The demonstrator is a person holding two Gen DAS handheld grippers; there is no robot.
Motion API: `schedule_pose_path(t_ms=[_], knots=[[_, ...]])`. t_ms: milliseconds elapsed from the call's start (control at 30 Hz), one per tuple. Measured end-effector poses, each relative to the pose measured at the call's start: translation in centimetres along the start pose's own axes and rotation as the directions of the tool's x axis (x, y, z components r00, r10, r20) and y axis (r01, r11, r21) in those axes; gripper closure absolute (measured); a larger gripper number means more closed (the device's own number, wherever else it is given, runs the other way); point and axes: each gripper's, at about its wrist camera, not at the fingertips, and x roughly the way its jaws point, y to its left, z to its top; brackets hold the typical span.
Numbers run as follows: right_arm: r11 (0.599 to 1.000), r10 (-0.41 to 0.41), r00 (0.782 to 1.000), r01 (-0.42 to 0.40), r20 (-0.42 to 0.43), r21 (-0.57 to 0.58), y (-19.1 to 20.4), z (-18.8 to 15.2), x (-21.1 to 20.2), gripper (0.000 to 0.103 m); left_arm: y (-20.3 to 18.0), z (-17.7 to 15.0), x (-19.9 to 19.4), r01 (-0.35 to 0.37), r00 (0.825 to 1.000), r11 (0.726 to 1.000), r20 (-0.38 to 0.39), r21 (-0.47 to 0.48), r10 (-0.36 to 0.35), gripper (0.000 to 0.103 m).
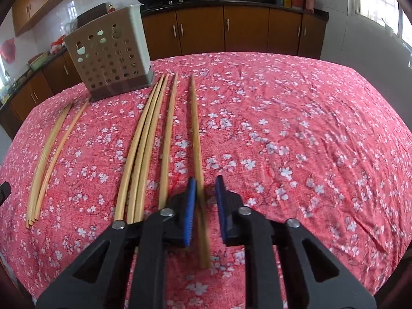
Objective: Organize utensils
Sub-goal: 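Lower the right tool onto a single wooden chopstick and close it while the left tool grasps another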
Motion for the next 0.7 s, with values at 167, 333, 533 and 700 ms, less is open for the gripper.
schedule_pose_path(t_ms=[167, 333, 533, 700], knots=[[0.999, -0.003, 1.0, 0.003, 0.004, 0.039, -0.9, 0.2, -0.1, 0.094, -1.2, 1.7, 3.4, 0.059, 0.995, 0.998, -0.083, -0.003, -0.059, 0.062], [0.999, -0.011, 1.0, 0.011, 0.005, 0.034, -1.1, 0.1, -0.5, 0.094, -1.6, 1.9, 4.9, 0.064, 0.99, 0.998, -0.13, 0.014, -0.062, 0.082], [1.0, -0.013, 1.0, 0.013, -0.003, 0.026, -0.8, 0.7, 0.3, 0.094, -1.6, 2.4, 5.3, 0.083, 0.986, 0.996, -0.146, 0.019, -0.079, 0.085], [1.0, -0.003, 1.0, 0.003, -0.009, 0.027, -0.5, 1.1, 0.6, 0.094, -1.7, 2.5, 5.5, 0.079, 0.986, 0.996, -0.149, 0.028, -0.074, 0.086]])
